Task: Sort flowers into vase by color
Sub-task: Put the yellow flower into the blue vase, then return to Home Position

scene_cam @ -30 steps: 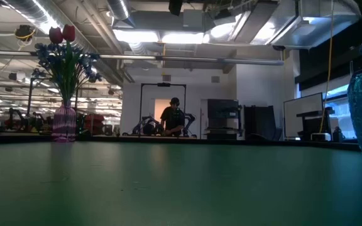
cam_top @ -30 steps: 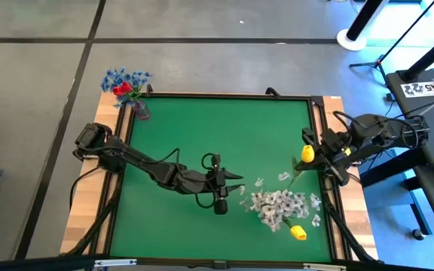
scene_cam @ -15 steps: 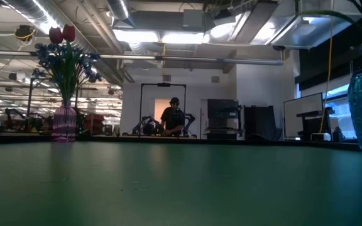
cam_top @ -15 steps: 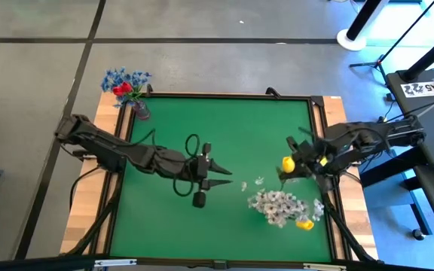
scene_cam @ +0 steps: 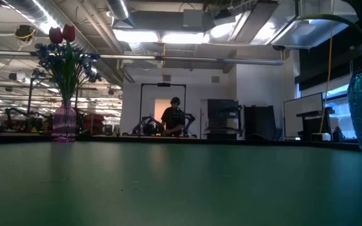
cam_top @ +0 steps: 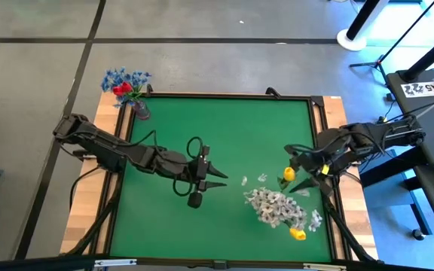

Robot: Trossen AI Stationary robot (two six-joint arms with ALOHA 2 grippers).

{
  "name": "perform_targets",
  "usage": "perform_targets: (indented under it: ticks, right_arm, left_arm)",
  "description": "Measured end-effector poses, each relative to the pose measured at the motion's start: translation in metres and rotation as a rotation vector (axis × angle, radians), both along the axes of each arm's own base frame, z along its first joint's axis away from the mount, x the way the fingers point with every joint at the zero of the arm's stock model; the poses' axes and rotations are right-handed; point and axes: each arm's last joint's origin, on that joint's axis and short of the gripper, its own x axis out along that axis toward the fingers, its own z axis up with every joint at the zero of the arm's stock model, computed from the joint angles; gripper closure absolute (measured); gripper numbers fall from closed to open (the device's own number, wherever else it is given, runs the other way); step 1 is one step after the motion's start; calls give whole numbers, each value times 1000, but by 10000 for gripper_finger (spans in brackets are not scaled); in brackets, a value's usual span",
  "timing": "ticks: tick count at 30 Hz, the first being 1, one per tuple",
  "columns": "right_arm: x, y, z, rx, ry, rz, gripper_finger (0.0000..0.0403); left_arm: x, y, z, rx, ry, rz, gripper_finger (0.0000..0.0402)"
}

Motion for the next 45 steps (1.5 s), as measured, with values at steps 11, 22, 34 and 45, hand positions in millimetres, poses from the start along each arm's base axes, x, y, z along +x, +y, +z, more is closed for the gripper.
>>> perform_targets:
  ticks: [11,22,34,45]
  right_arm:
    - [-40,-18,34,-192,198,-153,100]
    - [-33,-25,36,-423,25,-341,126]
    - [11,-45,18,-444,-236,-413,388]
    - [-43,-66,-28,-293,-399,-500,399]
  left_arm:
    - [-9,10,-5,10,120,74,302]
    - [-1,87,-13,-88,224,177,313]
    - [-4,144,-16,-51,231,280,357]
    - [-11,109,-29,27,403,148,378]
